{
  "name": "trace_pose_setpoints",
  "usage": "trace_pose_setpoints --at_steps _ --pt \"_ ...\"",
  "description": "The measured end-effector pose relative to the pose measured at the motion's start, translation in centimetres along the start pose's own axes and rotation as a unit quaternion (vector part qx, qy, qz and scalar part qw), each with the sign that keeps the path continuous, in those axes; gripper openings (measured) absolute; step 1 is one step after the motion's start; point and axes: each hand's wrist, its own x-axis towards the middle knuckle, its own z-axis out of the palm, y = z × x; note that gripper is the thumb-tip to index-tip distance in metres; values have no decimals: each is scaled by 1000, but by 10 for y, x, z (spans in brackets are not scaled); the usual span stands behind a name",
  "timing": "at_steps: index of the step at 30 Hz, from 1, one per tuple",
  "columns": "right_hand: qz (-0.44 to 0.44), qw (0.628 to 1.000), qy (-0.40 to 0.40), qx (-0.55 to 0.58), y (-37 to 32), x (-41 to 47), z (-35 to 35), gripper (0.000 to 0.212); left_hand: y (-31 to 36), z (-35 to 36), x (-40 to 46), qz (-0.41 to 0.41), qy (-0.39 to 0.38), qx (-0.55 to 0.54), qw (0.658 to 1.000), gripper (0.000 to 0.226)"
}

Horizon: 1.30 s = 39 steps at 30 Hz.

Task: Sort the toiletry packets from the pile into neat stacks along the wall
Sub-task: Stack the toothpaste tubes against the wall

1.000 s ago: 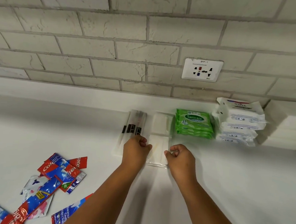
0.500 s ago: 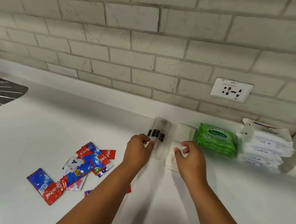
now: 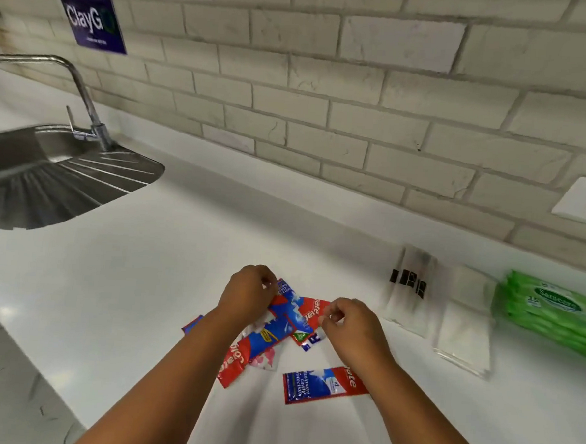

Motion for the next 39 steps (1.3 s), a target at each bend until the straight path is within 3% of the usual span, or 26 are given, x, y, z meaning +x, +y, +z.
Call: trace_pose_setpoints --at_steps 7,15,19,23,29,33,39 --pt "-6 992 -45 -118 -23 10 29 38 -28 -4 12 47 -56 71 995 43" --pt "-2 983 -23 -181 -36 12 34 39 -35 -9 23 68 -60 41 995 41" --pt "38 993 -39 -104 -35 11 37 22 -42 -8 20 64 -71 7 995 39" --pt "67 996 -58 18 -30 17 27 14 -42 -10 24 42 -62 -101 992 27" --pt "98 991 23 91 -15 53 8 11 -8 -11 57 12 -116 -257 959 20" --pt "113 987 100 45 1 86 6 13 16 13 90 25 -99 -206 973 21" --pt "102 985 100 -101 16 127 8 24 39 51 126 83 -61 -123 987 17"
